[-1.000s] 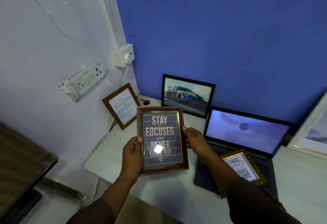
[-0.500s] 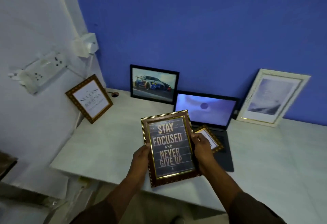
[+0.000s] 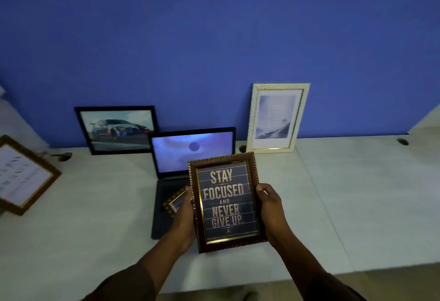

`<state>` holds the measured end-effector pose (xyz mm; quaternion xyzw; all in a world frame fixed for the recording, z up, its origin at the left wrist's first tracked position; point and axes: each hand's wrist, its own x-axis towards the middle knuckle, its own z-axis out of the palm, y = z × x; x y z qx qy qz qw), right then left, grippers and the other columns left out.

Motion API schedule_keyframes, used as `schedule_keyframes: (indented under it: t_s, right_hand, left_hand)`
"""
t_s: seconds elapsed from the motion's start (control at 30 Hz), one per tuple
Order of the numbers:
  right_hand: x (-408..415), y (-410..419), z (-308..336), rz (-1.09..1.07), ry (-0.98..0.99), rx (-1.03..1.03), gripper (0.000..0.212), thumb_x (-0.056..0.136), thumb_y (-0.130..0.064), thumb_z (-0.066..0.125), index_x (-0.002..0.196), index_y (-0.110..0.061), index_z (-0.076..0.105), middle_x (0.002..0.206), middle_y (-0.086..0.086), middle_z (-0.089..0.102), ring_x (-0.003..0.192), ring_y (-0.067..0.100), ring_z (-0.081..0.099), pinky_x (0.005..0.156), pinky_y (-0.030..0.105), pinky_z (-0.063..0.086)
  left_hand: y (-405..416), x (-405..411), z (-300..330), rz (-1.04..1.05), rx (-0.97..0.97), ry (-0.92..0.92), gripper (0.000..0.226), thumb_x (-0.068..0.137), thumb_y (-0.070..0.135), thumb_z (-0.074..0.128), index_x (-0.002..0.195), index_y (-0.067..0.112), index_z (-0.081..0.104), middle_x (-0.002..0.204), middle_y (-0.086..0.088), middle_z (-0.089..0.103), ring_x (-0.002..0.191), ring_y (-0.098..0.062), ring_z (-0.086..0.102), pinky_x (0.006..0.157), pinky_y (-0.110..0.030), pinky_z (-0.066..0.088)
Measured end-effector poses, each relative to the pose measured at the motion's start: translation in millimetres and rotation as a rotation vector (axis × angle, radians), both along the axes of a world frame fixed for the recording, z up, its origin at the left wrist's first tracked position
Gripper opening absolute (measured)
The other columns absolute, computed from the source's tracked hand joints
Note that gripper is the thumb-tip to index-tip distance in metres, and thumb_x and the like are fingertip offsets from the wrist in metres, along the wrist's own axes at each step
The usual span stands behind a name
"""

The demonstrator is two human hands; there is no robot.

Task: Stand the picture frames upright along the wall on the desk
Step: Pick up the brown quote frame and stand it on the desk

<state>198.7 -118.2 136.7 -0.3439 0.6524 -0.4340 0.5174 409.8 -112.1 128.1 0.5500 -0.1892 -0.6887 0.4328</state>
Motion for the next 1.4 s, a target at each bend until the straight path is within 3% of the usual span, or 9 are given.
schedule_keyframes:
  t_s: [0.07,0.13,0.23,0.37,0.57,0.73,0.87,1.07,1.4]
  right_hand:
    - [-38,-18,-2,0.017,0.019,-0.030,0.031,0.106,-0.042,0.040,0.109,-0.019,0.061,0.104,0.007,0.075,0.093,0.026,0.076,0.086,0.049,0.062]
    - [-71,-32,-7,0.023,0.036,-0.050,0.029,0.106,-0.040,0.041,0.109,-0.019,0.061,0.105,0.006,0.074,0.092,0.025,0.076,0.085,0.048,0.062]
    - [-113,-42,-13,0.029,0.067,-0.028,0.028,0.106,-0.040,0.041,0.107,-0.021,0.062,0.103,0.003,0.075,0.093,0.023,0.075,0.083,0.046,0.062]
    - [-163,-57,-22,0.076,0.198,-0.037,0.027,0.105,-0.041,0.045,0.100,-0.026,0.066,0.096,-0.006,0.076,0.092,0.013,0.073,0.078,0.035,0.059]
    - [-223,-85,-37,0.142,0.393,-0.021,0.031,0.107,-0.034,0.045,0.103,-0.021,0.073,0.095,-0.009,0.076,0.088,0.002,0.069,0.068,0.021,0.048]
    - [-255,-106,-52,0.146,0.492,-0.002,0.033,0.106,-0.029,0.046,0.111,-0.014,0.074,0.105,0.000,0.078,0.095,0.016,0.071,0.069,0.017,0.046]
    - [-269,-124,-59,0.120,0.505,0.031,0.038,0.106,-0.033,0.045,0.132,-0.015,0.067,0.131,0.006,0.068,0.117,0.023,0.064,0.086,0.026,0.047]
    - [-278,-132,-65,0.134,0.416,0.048,0.040,0.106,-0.037,0.045,0.138,-0.019,0.061,0.135,0.008,0.063,0.117,0.019,0.060,0.093,0.028,0.045]
    - [-277,-134,-80,0.184,0.371,0.094,0.037,0.105,-0.042,0.042,0.128,-0.025,0.066,0.118,-0.002,0.065,0.108,0.013,0.060,0.078,0.009,0.041]
  left_hand:
    - [-21,-40,1,0.032,0.010,0.007,0.071,0.085,0.073,0.058,0.134,0.023,0.060,0.109,-0.013,0.080,0.103,-0.038,0.075,0.098,-0.060,0.054]
    - [-36,-73,3,0.054,0.030,0.003,0.053,0.095,0.063,0.050,0.118,0.020,0.068,0.097,-0.013,0.082,0.095,-0.038,0.075,0.100,-0.057,0.052]
    - [-54,-117,-5,-0.002,0.152,0.036,0.070,0.094,0.072,0.037,0.117,0.018,0.075,0.111,-0.015,0.079,0.101,-0.037,0.075,0.093,-0.050,0.055]
    - [-78,-157,-15,-0.040,0.158,0.008,0.070,0.096,0.071,0.034,0.114,0.018,0.076,0.109,-0.014,0.080,0.106,-0.036,0.073,0.087,-0.047,0.056]
    - [-115,-202,-36,-0.147,0.167,-0.083,0.076,0.092,0.078,0.031,0.122,0.024,0.075,0.120,-0.010,0.077,0.113,-0.032,0.072,0.108,-0.057,0.046]
    - [-144,-228,-44,-0.209,0.184,-0.092,0.076,0.094,0.077,0.029,0.121,0.022,0.074,0.117,-0.009,0.078,0.113,-0.031,0.072,0.113,-0.055,0.042]
    - [-166,-243,-47,-0.250,0.149,-0.054,0.068,0.096,0.069,0.040,0.124,0.016,0.072,0.120,-0.012,0.077,0.113,-0.033,0.072,0.102,-0.051,0.050]
    - [-187,-254,-69,-0.199,0.163,-0.049,0.056,0.100,0.057,0.040,0.115,0.015,0.073,0.115,-0.014,0.078,0.104,-0.034,0.074,0.088,-0.047,0.055]
    - [-204,-264,-90,-0.164,0.170,-0.042,0.056,0.104,0.056,0.032,0.102,0.019,0.074,0.095,-0.006,0.082,0.073,-0.021,0.080,0.066,-0.036,0.058]
